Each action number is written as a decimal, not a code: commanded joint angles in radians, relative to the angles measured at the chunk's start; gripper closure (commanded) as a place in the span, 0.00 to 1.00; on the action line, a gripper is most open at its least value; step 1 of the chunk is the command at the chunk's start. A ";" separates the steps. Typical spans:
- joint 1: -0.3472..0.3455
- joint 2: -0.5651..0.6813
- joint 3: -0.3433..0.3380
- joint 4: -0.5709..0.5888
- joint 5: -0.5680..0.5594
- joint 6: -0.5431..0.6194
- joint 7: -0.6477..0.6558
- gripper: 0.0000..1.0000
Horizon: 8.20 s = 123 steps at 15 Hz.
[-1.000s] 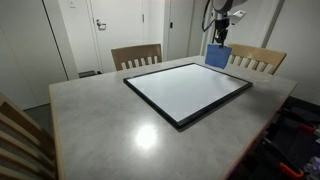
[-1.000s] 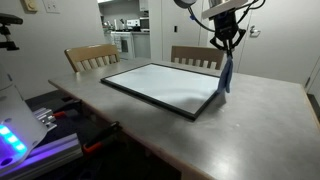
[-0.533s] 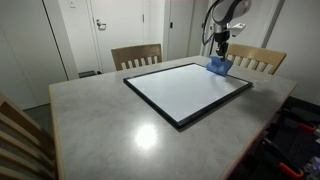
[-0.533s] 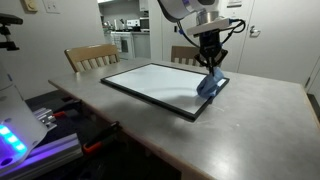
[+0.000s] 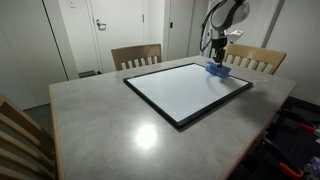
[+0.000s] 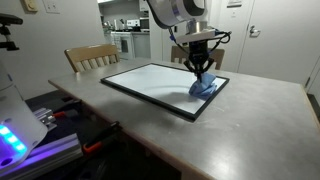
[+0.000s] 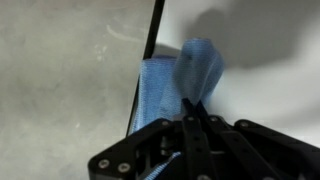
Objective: Use the blue towel to wipe the whiteboard
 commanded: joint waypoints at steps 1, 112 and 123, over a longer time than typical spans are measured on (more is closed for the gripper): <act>0.003 -0.010 0.020 -0.048 0.031 0.051 0.004 0.99; 0.666 -0.189 0.279 -0.201 0.267 0.229 0.732 0.99; 0.584 -0.312 0.229 -0.564 0.271 0.450 0.801 0.99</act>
